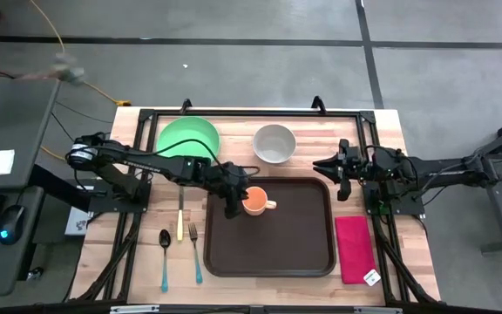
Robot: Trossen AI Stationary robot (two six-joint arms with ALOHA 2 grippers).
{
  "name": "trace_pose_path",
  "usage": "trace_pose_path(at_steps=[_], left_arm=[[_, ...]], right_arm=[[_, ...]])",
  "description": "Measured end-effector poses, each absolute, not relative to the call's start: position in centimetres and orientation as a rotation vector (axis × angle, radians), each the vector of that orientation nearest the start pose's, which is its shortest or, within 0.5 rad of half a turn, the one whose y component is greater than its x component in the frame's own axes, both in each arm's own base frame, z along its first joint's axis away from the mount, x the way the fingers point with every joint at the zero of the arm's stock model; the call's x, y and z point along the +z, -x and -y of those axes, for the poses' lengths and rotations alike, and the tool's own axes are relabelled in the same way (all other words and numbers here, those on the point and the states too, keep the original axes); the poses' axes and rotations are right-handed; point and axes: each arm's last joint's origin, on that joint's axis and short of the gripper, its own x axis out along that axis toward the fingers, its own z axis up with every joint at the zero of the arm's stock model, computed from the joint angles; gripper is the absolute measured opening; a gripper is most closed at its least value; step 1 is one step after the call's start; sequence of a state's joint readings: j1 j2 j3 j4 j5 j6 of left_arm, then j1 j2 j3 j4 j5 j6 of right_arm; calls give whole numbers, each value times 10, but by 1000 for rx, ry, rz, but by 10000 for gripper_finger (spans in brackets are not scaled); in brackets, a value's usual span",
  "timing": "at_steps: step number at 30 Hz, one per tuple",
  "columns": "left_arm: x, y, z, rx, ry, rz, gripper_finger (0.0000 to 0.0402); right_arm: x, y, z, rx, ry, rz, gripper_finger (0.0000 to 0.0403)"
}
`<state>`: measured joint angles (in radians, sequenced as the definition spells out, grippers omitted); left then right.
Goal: Set up tray
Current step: Put the yellow mug on the brown tray
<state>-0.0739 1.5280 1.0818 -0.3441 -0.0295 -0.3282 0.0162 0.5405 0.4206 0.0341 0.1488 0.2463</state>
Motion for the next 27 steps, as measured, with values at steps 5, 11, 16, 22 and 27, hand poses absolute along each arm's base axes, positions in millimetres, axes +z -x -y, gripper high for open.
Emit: trace_pose_path(at_steps=[5, 11, 16, 22, 27], left_arm=[[245, -324, 13, 122, 323, -797, 97], [245, -324, 1, 163, 416, -795, 97], [245, -324, -5, 205, 489, -787, 97], [245, -324, -4, 209, 516, -787, 97], [245, -324, -3, 187, 539, -787, 97]], right_arm=[[258, -140, 2, -142, -261, -103, 56], [256, -140, 2, -145, -275, -122, 58], [256, -140, 2, -146, -275, -123, 58], [254, -140, 2, -148, -277, -140, 56], [254, -140, 2, -149, -276, -143, 59]])
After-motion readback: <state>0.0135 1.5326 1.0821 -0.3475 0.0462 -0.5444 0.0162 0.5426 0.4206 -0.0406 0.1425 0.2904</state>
